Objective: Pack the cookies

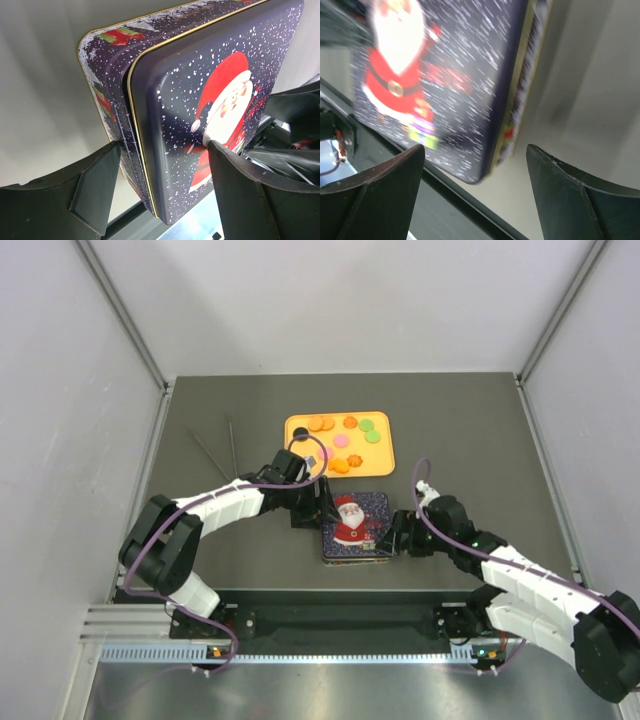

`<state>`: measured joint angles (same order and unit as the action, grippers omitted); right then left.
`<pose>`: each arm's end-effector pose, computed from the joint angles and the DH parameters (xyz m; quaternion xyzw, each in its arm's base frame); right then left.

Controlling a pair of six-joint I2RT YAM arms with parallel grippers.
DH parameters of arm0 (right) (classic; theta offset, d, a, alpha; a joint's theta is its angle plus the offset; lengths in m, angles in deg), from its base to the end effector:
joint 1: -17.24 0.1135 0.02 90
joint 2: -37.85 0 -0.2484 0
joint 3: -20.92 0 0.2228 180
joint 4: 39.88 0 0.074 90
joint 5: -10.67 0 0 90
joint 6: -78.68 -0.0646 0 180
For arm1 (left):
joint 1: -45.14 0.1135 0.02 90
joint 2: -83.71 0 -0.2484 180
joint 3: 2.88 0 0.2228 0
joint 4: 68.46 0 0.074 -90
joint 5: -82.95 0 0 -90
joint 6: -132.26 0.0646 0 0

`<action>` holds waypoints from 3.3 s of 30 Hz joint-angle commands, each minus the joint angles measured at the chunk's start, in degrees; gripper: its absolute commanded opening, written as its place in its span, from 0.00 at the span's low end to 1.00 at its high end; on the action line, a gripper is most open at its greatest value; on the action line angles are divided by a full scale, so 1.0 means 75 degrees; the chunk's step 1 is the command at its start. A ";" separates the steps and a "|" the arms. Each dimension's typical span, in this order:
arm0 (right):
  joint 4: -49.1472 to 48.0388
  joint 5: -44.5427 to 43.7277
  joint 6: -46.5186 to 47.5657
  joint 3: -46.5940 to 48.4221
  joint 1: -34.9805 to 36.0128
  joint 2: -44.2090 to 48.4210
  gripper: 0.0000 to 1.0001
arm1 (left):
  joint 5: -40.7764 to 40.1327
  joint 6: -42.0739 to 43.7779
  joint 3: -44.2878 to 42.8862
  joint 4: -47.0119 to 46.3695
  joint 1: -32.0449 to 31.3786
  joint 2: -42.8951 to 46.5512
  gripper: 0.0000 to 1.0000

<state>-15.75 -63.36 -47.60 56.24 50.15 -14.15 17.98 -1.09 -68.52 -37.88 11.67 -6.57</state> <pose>0.1444 0.1146 0.1563 -0.0313 0.9018 0.3380 0.2676 0.2346 -0.1879 0.1602 -0.0157 0.9337 -0.3433 0.1002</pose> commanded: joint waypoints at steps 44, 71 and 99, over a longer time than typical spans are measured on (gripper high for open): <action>0.0084 0.0766 -0.0215 0.0455 -0.0204 0.0209 0.60 | -0.0081 0.0062 -0.0010 -0.0272 -0.0201 -0.0033 0.75; 0.0588 0.0028 0.0149 0.1076 0.0241 -0.0214 0.59 | -0.0057 -0.0114 0.0119 -0.0542 -0.0353 -0.0162 0.73; 0.0798 -0.0699 0.0184 0.1521 0.0851 -0.0776 0.63 | -0.0069 -0.0348 0.0622 -0.0928 -0.0377 -0.0127 0.66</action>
<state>-6.61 -68.52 -46.81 64.03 55.00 -19.51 17.79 -3.28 -66.33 -43.71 9.75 -6.79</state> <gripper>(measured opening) 0.630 0.680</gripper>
